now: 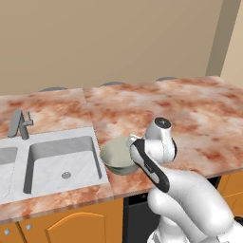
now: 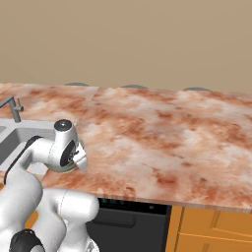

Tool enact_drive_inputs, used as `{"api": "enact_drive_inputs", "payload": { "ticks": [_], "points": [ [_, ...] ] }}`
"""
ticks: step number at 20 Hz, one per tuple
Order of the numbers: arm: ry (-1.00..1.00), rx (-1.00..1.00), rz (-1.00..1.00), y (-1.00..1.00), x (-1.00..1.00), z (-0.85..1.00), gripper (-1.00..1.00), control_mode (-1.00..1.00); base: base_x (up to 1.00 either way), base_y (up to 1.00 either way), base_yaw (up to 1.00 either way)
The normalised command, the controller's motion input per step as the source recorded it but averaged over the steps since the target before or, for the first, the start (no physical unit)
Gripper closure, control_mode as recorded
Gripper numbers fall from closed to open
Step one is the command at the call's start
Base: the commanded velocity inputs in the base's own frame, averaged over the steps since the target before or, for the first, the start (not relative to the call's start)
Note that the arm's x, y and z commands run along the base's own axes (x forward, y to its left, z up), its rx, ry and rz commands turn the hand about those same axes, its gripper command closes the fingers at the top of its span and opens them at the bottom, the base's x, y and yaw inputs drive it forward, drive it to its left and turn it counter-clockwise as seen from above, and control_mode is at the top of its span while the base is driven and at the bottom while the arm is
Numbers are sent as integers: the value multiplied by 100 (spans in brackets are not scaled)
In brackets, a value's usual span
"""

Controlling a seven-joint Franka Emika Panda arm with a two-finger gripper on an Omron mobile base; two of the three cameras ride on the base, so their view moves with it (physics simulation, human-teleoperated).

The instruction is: Pick the cup and bowl from the counter and place them on the counter next to the sink.

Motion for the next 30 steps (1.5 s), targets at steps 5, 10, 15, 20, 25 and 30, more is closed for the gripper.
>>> {"api": "enact_drive_inputs", "payload": {
  "ticks": [5, 10, 15, 20, 25, 30],
  "points": [
    [0, -5, 0, 14, 17, -37, 100, -100, 0, 0, 0],
    [0, -4, 0, 6, 22, -37, 100, -100, 0, 0, 0],
    [1, 0, 0, 0, 1, 0, -100, -100, 0, 0, 0],
    [0, 0, 0, 0, 0, 0, -100, -100, 0, 0, 0],
    [0, 0, 0, -3, -2, 2, -100, -100, 0, 0, 0],
    [0, 0, 0, -16, -38, 38, -100, -100, 0, 0, 0]
  ]
}}
